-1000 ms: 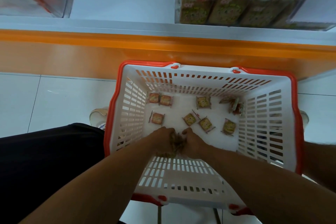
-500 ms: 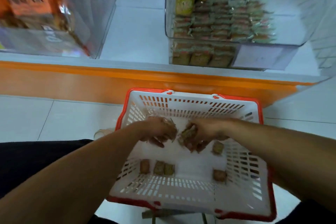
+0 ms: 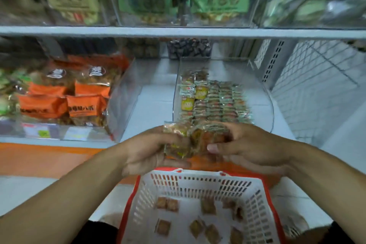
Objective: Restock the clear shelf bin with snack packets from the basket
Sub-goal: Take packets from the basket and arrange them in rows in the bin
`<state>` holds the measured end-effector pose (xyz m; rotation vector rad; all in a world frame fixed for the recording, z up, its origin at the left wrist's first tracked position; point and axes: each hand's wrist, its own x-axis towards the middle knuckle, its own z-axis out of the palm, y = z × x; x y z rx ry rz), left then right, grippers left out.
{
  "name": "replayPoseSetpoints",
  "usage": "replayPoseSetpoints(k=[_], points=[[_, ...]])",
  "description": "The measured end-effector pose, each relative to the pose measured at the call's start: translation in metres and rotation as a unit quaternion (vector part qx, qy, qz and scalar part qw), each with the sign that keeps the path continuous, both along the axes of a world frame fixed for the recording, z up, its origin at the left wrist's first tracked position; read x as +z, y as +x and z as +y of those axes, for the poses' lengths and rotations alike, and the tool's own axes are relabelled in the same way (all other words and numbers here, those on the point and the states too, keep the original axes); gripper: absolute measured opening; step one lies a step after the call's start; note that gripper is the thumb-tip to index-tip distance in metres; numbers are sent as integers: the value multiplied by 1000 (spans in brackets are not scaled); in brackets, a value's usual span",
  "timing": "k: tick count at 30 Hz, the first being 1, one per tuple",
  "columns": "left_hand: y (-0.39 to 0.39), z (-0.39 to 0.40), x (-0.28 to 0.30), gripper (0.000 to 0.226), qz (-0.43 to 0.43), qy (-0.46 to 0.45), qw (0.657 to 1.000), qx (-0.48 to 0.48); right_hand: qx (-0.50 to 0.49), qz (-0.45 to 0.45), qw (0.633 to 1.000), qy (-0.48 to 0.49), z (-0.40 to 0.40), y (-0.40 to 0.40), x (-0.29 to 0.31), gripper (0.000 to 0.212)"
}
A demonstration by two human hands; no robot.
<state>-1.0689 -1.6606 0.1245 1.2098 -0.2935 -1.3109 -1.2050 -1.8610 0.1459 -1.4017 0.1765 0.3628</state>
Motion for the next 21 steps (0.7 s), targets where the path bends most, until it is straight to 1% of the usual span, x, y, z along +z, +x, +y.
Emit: replayPoseSetpoints(k=[2, 4, 7, 10, 12, 14, 15, 18, 21], points=[[-9, -5, 3, 40, 6, -45, 997, 62, -22, -22, 999, 12, -5, 6, 6, 49], [-16, -12, 3, 39, -21, -65, 993, 100, -36, -30, 998, 45, -9, 10, 10, 47], [-21, -19, 0, 35, -47, -68, 986, 147, -36, -36, 998, 38, -12, 13, 8, 48], [-24, -23, -4, 40, -55, -72, 980, 176, -49, -20, 996, 66, -12, 14, 5, 43], [-24, -24, -2, 44, -41, -77, 978, 190, -61, -21, 995, 70, -10, 15, 5, 39], [-22, -24, -2, 50, -13, -77, 975, 207, -67, -18, 996, 59, -9, 15, 3, 39], [-21, -24, -2, 50, -6, -76, 975, 211, -69, -17, 996, 61, -9, 14, 1, 40], [-18, -23, -3, 42, 13, -76, 973, 218, -97, -17, 989, 110, -7, 13, -4, 44], [-18, -21, -5, 45, 53, -84, 970, 220, -118, -28, 986, 117, -4, 13, -8, 45]])
